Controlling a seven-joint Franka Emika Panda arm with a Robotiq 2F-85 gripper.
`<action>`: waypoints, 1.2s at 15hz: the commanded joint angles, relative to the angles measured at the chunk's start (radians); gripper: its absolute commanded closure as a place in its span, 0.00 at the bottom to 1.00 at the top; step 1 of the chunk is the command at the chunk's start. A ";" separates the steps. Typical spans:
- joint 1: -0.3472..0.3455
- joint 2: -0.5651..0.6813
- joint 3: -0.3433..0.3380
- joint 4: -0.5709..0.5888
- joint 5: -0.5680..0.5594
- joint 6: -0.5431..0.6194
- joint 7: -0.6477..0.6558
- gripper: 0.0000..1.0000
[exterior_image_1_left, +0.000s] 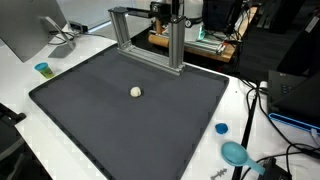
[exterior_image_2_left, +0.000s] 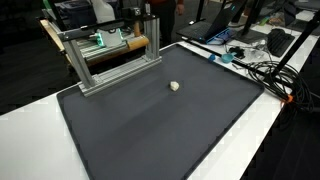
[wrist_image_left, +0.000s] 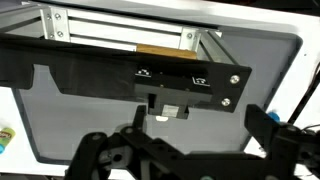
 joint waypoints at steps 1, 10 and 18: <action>0.003 0.001 -0.002 0.001 -0.002 -0.003 0.002 0.00; -0.007 0.057 -0.006 -0.002 0.003 0.100 0.022 0.00; -0.035 0.233 -0.004 -0.019 -0.013 0.232 0.037 0.00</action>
